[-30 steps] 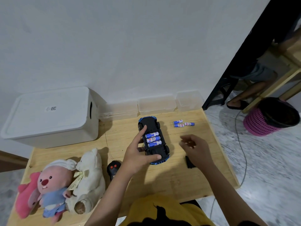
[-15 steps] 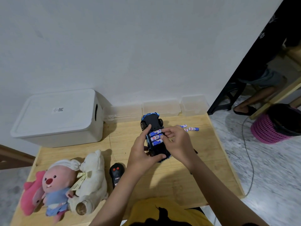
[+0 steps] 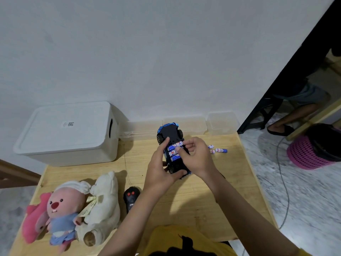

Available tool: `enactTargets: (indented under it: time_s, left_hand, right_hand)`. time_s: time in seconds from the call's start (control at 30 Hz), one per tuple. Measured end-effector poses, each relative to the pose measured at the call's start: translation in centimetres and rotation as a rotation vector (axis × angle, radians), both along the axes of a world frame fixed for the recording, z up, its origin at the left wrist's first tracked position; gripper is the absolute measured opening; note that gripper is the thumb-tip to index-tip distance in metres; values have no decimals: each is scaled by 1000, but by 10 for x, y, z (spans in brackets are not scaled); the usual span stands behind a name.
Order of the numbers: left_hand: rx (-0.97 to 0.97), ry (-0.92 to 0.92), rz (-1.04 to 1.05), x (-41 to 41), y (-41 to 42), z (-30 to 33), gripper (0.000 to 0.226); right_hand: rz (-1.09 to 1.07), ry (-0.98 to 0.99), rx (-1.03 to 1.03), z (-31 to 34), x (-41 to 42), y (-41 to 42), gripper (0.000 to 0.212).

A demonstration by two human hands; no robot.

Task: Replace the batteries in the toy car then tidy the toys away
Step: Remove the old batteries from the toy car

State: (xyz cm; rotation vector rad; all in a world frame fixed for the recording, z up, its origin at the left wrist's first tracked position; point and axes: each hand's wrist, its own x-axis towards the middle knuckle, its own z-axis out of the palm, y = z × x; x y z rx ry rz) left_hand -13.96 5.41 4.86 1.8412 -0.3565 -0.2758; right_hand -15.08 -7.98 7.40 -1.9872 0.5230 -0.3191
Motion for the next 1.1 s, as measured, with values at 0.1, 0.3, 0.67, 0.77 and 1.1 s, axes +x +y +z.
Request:
enactTargets:
  time_s: [0.1,0.3,0.67,0.77,1.1]
  left_hand:
    - [19,-5,5,2,0,0,105]
    - [8,11,29,2,2,-3,107]
    - [-37,-1,82,2,6,-4,106]
    - [-42,-13,101,1,6,-5,107]
    - [-75,-28,122,-2,8,-4,103]
  right_hand:
    - [-56,-110,54,7,0,6,18]
    - [-131,-206,392,18,-2,8,22]
    - [6,148,362,16,-14,6,29]
    - [1,181,318,15,-15,10,29]
    - [-1,204,352,24,-16,18,24]
